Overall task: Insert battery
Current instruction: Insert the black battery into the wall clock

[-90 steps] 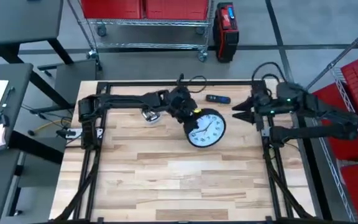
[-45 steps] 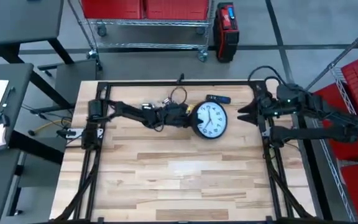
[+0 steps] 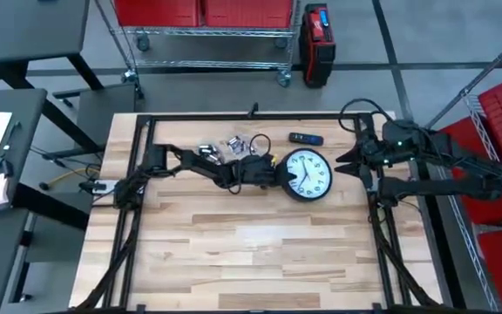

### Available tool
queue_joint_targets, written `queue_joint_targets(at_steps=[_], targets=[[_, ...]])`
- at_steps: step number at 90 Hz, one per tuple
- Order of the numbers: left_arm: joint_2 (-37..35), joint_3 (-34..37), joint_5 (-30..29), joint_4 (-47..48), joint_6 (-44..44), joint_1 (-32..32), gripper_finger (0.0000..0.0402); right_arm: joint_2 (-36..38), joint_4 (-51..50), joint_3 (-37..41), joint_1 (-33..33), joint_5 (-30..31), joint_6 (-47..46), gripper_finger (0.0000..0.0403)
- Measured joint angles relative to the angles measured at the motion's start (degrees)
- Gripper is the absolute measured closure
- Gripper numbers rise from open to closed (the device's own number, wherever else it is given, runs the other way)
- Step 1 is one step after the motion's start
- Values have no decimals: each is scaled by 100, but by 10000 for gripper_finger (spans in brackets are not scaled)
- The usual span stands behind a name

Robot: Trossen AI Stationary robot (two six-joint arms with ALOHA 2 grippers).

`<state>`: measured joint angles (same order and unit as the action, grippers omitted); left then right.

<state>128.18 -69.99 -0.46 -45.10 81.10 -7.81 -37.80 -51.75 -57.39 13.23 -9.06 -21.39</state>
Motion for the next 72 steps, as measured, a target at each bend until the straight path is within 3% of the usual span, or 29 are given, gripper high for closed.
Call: queue_joint_targets(at_steps=[12,36,53,72], targets=[[4,-12,3,94,-24,0,145,0,-37,0,-2,-9,0,225],[-89,-9,188,557,263,-6,140,0,-125,2,-2,-13,33,225],[-354,-290,240,1903,-152,4,140,0,-210,2,-2,-13,101,225],[-445,-1182,234,3558,-894,-7,139,0,-225,2,-2,-13,108,225]])
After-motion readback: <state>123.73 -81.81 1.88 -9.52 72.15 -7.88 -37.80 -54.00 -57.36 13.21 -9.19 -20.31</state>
